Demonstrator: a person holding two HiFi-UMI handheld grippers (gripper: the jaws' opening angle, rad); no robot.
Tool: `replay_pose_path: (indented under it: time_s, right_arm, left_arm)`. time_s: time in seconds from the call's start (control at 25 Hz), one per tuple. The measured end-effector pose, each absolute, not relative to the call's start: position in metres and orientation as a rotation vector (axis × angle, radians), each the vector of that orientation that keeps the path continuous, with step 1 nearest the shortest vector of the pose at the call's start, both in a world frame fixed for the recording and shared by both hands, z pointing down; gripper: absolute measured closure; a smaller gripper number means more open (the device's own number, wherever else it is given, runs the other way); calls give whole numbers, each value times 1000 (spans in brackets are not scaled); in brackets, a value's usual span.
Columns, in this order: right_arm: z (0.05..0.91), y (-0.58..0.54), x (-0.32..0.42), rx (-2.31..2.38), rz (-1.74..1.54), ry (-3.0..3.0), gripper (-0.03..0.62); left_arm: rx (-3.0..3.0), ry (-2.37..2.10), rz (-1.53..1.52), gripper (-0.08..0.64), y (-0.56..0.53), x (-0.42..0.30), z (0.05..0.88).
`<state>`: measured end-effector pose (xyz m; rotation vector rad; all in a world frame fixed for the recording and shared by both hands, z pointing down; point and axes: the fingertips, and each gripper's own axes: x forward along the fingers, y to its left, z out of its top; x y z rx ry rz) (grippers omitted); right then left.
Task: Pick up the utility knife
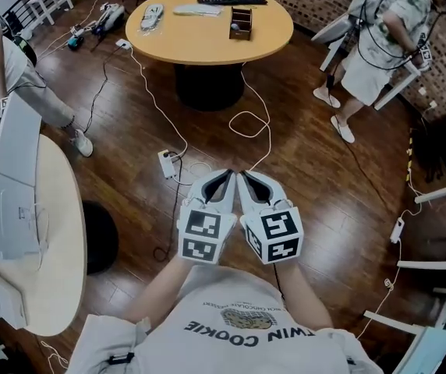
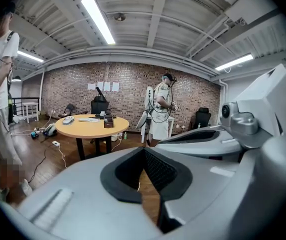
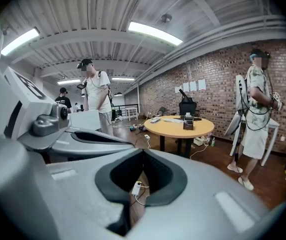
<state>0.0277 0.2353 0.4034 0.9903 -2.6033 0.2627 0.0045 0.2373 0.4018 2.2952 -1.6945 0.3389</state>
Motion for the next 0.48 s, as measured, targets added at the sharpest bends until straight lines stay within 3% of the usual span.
replay_pose_path:
  time_s: [0.48]
  right_arm:
    - [401, 186, -26, 1051, 273, -2588, 589]
  left_arm:
    - [2331, -1660, 311, 554, 191, -51, 397]
